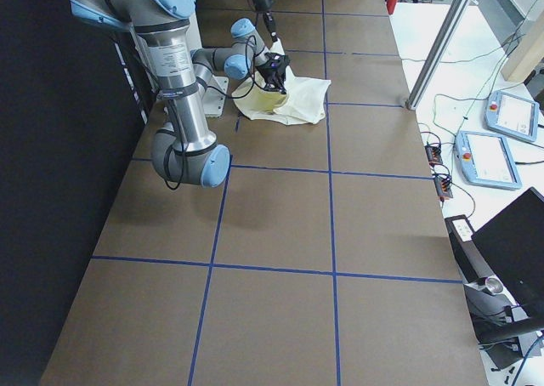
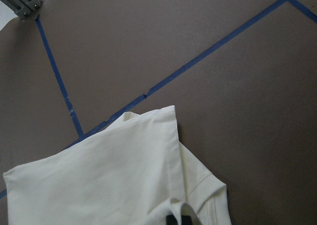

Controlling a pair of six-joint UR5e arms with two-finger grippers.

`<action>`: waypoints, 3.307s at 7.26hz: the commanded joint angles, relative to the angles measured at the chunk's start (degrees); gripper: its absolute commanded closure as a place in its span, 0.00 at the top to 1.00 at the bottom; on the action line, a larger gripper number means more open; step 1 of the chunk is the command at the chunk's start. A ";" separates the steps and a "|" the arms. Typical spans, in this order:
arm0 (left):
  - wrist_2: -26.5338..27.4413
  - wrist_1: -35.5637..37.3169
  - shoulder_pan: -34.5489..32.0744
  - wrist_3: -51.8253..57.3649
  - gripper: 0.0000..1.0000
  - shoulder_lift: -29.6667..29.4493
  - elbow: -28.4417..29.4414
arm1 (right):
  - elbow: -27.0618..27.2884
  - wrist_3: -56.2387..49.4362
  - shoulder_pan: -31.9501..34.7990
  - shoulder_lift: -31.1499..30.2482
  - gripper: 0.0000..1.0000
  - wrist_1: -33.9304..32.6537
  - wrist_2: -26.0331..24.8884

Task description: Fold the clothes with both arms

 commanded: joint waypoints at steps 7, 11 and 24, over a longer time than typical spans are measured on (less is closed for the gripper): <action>-1.02 -16.59 -10.45 12.15 0.00 -11.06 39.02 | -25.80 -2.36 6.84 8.56 0.00 9.75 3.09; -1.11 -19.83 -10.19 18.36 0.99 -10.10 40.28 | -26.34 -10.68 7.10 8.56 1.00 10.20 3.17; -30.37 -61.52 -11.68 71.75 1.00 2.12 46.68 | -11.31 -26.27 16.16 2.59 1.00 9.49 18.73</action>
